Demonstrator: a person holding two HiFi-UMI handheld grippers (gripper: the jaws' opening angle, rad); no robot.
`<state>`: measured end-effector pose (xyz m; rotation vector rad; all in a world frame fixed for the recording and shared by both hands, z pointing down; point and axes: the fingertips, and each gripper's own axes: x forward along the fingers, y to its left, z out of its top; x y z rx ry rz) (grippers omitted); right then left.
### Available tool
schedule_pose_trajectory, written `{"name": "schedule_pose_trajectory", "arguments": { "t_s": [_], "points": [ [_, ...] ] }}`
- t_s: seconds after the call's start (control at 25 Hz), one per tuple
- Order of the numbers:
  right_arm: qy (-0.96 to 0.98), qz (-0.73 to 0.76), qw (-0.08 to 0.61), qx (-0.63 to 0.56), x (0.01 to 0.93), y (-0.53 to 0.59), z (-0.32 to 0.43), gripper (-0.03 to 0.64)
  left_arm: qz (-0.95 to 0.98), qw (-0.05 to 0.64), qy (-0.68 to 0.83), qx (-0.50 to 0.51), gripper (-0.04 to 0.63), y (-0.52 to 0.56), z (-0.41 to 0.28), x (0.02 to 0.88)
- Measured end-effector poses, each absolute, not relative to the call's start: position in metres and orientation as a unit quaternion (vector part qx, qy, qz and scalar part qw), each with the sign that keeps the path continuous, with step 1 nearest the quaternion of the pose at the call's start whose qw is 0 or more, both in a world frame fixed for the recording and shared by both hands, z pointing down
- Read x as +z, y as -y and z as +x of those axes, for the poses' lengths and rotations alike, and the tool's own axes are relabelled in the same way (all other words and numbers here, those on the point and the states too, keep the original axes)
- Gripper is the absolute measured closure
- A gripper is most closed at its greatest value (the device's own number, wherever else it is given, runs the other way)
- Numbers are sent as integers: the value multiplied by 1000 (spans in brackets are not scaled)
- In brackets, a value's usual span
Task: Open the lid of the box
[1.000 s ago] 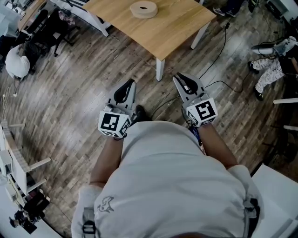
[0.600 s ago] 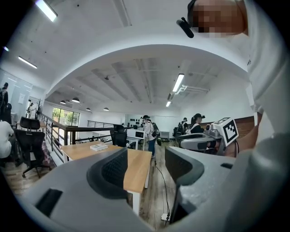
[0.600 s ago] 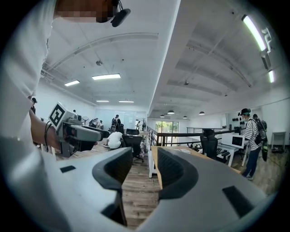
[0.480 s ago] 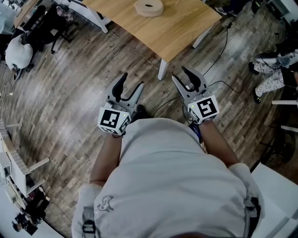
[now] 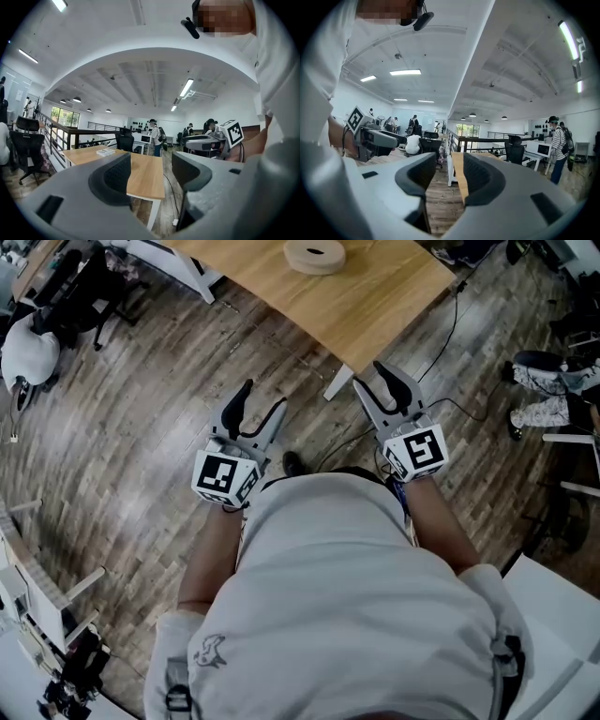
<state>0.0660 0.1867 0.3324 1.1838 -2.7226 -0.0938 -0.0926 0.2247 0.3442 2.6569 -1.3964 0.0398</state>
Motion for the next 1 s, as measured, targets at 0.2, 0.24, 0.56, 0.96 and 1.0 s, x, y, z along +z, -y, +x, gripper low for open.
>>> {"name": "schedule_pose_trajectory", "arguments": {
  "t_s": [0.2,0.24,0.56,0.96,1.0],
  "points": [
    [909,407,87,-33,329,-174,48,426,885,74,459,15,327,-214,-116,346],
    [909,406,88,-34,329,-172,45,426,886,74,458,16,327,-213,-118,347],
    [911,403,85,-30,338,-147,44,426,883,70,464,20,321,-194,-124,349],
    [916,396,69,-22,345,-79,48,426,884,69,461,42,318,-129,-115,357],
    [916,394,70,-20,347,-70,51,426,884,71,460,42,316,-120,-111,358]
  ]
}}
